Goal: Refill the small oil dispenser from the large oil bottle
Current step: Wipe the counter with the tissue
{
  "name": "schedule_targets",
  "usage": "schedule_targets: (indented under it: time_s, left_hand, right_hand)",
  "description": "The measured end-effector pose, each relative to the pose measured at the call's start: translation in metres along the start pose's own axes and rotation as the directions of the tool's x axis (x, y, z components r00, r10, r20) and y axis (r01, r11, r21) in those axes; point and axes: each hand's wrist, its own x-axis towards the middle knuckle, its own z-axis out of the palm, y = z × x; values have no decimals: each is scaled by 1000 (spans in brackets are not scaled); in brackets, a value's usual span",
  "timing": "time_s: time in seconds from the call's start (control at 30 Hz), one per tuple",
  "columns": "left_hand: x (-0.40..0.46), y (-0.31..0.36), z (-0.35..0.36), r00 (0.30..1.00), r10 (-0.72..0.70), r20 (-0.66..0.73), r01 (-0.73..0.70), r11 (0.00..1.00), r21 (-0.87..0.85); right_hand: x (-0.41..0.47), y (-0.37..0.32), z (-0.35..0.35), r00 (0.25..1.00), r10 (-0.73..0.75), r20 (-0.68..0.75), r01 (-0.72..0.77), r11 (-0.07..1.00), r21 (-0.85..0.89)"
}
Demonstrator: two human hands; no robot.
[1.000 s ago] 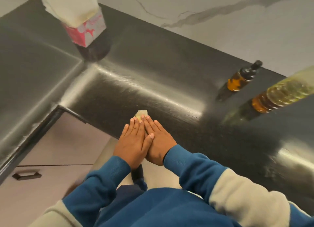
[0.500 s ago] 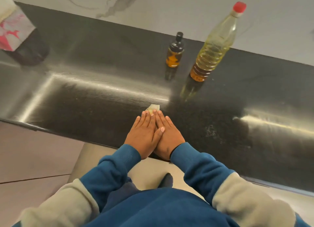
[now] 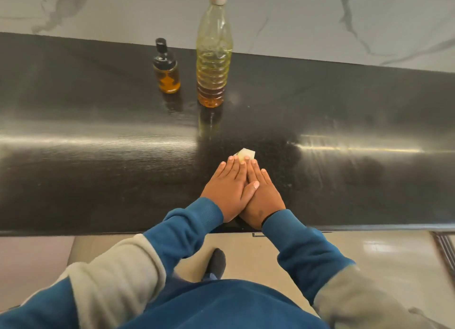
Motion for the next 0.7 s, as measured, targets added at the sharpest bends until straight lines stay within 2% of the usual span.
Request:
schedule_targets:
  time_s: [0.17,0.3,0.4,0.57,0.7]
  left_hand:
    - [20,39,13,993,115,15,-116,993,17]
    - [2,49,23,987,154,46,-155,988,14]
    - [-27,39,24,988,140,62,-140,990,-3]
    - [-81,13,18,990,67,127,-67,998,-8]
    - [-115,-15,11,987,-17,158,18,1000,-10]
  right_hand:
    - [-31,35,1,993,96,62,-96,995,1]
    - [-56,33,6,992,98,86,-99,995,6]
    - [-70,13,10,996,41,79,-48,995,90]
    - [-83,-36,22,998,-53,-47,60,982,181]
    - [-75,-68,24,984,-177,-10,175,960,221]
